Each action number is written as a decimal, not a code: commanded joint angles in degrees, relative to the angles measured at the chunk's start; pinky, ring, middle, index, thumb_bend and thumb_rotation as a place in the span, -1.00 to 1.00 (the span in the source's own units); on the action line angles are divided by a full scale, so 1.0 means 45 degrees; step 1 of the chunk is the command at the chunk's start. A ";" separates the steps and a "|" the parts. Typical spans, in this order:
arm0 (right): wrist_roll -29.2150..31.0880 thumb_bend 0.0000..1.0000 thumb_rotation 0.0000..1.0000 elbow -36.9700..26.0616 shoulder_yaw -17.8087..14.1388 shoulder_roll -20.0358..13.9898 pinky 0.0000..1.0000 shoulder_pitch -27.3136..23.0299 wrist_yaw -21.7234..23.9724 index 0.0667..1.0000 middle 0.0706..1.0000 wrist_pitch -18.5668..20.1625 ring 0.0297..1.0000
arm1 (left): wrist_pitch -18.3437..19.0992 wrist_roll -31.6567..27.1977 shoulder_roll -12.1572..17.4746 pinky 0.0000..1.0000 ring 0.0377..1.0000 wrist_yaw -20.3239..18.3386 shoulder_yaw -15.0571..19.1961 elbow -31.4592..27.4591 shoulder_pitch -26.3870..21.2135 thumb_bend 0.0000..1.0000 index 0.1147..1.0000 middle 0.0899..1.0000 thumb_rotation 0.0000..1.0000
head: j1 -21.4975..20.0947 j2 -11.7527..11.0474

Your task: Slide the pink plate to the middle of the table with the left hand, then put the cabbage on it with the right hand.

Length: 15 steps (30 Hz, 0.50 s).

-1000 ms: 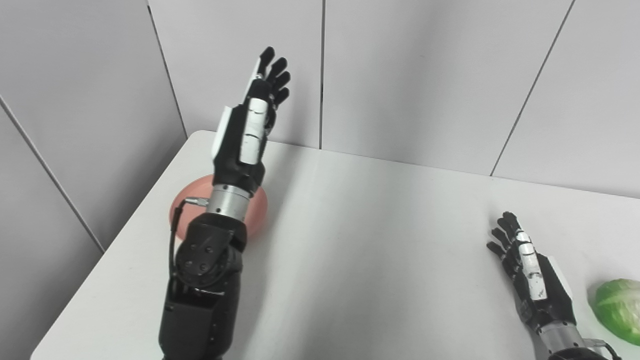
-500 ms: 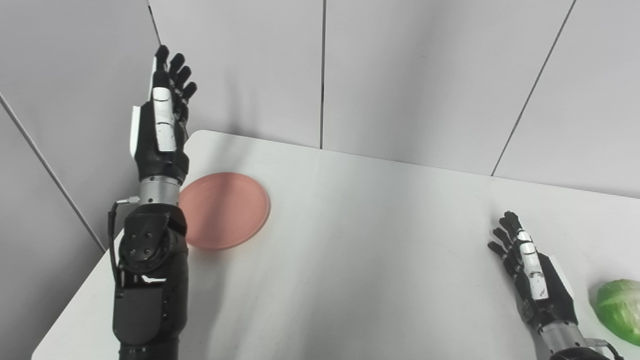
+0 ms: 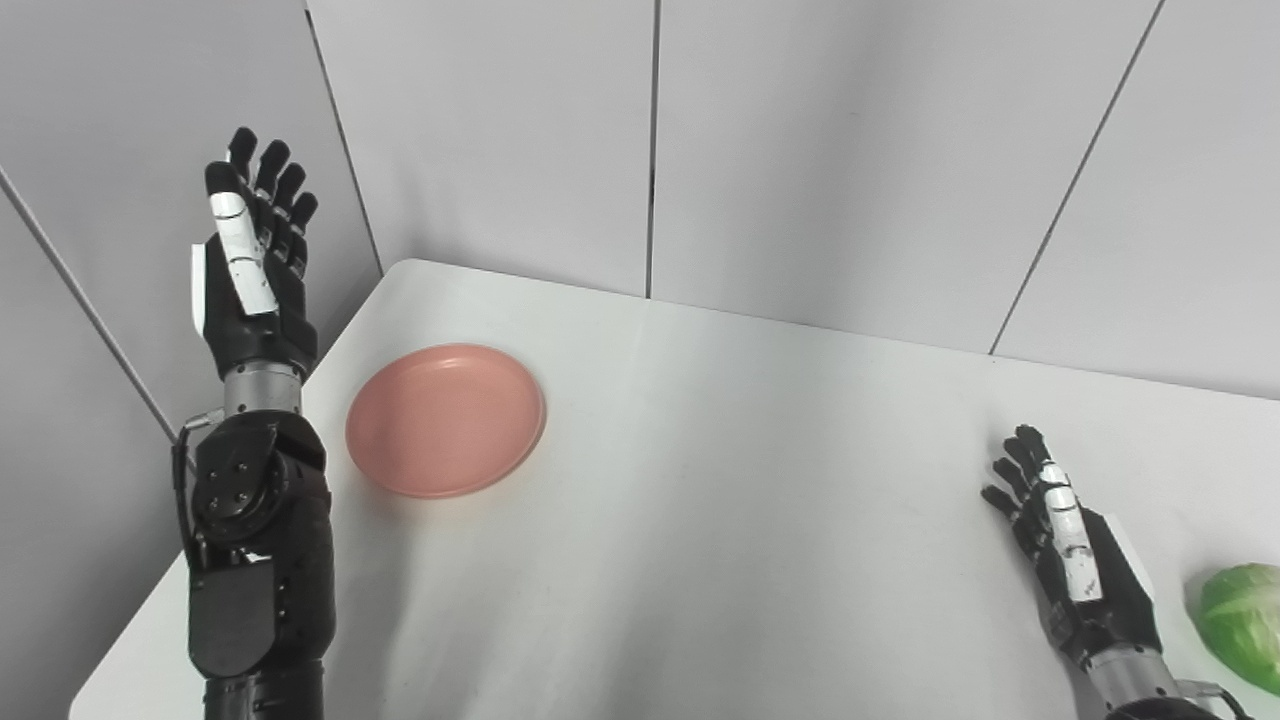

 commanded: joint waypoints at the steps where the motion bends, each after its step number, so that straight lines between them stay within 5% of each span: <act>1: -0.0093 -0.47 1.00 -0.0161 -0.0029 -0.0144 1.00 -0.0054 0.0028 0.95 0.95 0.0103 0.93 | -0.0385 -0.0154 0.0439 0.91 0.90 0.0083 0.0055 0.0059 -0.0445 0.52 0.89 0.88 0.97 | -0.0010 0.0004; 15: 0.0133 -0.49 1.00 -0.0284 -0.0093 -0.0172 1.00 -0.0063 0.0134 0.98 0.98 0.0304 0.96 | -0.0655 -0.0660 0.0809 0.94 0.93 0.0043 0.0191 0.2246 -0.0491 0.49 0.94 0.93 1.00 | 0.0168 0.0039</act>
